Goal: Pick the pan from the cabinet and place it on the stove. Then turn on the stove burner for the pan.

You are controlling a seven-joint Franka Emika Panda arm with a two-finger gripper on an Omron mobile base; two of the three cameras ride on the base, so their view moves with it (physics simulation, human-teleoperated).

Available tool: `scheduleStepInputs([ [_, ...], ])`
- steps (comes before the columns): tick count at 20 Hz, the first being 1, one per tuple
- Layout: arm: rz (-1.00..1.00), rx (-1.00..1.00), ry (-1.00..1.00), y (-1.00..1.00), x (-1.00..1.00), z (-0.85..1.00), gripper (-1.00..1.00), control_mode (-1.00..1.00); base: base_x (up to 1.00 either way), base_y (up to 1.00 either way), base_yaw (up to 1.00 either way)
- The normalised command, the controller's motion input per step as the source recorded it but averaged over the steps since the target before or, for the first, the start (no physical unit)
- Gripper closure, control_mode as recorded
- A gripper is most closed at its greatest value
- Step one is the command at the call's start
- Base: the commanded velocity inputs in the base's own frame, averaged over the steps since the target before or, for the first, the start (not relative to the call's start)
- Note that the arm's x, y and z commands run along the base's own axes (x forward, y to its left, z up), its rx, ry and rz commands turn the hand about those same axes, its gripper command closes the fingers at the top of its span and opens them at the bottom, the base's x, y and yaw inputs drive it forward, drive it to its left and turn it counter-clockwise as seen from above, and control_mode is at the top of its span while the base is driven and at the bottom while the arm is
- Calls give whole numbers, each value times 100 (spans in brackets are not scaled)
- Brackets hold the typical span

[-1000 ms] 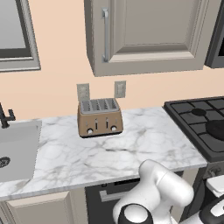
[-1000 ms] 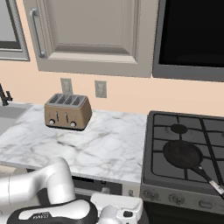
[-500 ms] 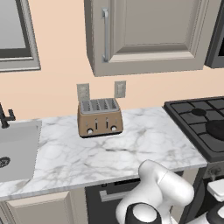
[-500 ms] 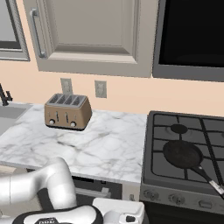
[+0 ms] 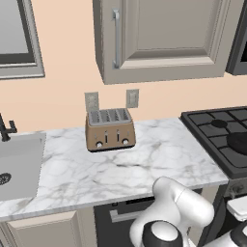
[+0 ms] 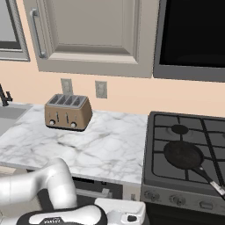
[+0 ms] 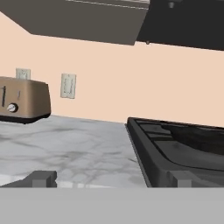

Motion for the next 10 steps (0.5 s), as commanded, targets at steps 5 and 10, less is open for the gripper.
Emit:
scheduleStepInputs([
  [5, 0, 1, 0, 0, 11, -7, -100, -100, 0, 0, 0],
  [10, 0, 2, 0, -1, 9, -10, -100, -100, 0, 0, 0],
])
